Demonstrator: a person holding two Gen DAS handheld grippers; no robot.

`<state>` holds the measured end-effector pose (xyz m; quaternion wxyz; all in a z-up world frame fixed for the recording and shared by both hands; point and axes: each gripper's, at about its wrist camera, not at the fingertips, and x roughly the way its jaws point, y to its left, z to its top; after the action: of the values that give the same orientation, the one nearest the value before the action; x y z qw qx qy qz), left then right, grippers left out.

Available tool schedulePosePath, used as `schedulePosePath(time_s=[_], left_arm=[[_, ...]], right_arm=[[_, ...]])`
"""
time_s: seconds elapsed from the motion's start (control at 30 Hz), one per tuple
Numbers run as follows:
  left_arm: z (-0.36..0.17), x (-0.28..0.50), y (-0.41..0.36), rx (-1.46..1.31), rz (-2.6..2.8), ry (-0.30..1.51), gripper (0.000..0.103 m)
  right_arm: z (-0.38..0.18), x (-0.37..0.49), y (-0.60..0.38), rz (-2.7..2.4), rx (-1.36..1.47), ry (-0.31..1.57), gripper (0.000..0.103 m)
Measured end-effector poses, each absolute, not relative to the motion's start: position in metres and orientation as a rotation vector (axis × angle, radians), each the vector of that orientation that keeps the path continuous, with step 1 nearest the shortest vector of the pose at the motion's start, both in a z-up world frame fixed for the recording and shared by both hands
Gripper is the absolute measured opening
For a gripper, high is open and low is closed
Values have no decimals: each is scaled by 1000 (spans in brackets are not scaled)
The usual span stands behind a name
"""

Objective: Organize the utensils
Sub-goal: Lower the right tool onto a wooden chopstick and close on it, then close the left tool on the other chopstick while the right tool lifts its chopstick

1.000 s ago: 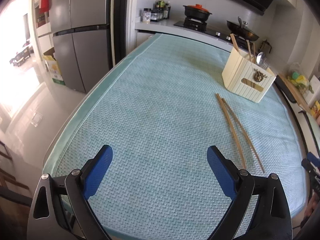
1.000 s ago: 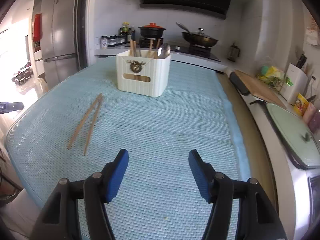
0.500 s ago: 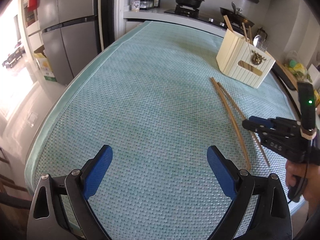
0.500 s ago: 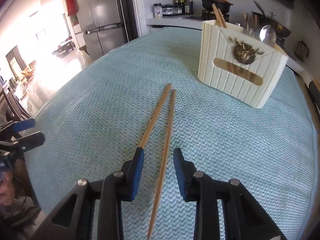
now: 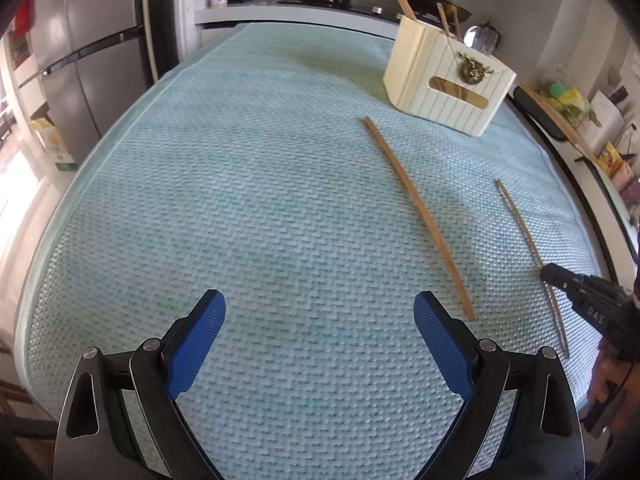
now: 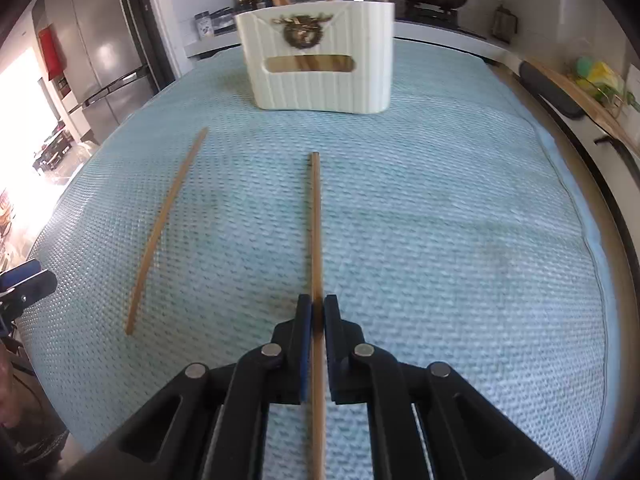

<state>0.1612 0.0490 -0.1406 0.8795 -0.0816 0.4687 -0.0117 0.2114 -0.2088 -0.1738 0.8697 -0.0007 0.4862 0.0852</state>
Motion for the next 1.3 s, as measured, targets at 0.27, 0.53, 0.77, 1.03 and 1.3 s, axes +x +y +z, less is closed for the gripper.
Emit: schedulePosePath(time_s=[0.27, 0.53, 0.77, 1.03, 1.3], left_arm=[[-130, 227, 23, -150, -183, 1016, 96], [-140, 306, 18, -103, -147, 1099, 95], [-156, 351, 1, -10, -82, 1180, 66], [-151, 354, -25, 15, -117, 1197, 10], [-129, 335, -16, -90, -158, 1085, 4]], right_arm=[[-164, 203, -253, 207, 82, 1025, 40], [-169, 246, -234, 304, -31, 1129, 40], [-171, 298, -211, 314, -103, 1167, 40], [-173, 339, -212, 297, -42, 1181, 6], [-148, 331, -246, 306, 94, 1068, 6]])
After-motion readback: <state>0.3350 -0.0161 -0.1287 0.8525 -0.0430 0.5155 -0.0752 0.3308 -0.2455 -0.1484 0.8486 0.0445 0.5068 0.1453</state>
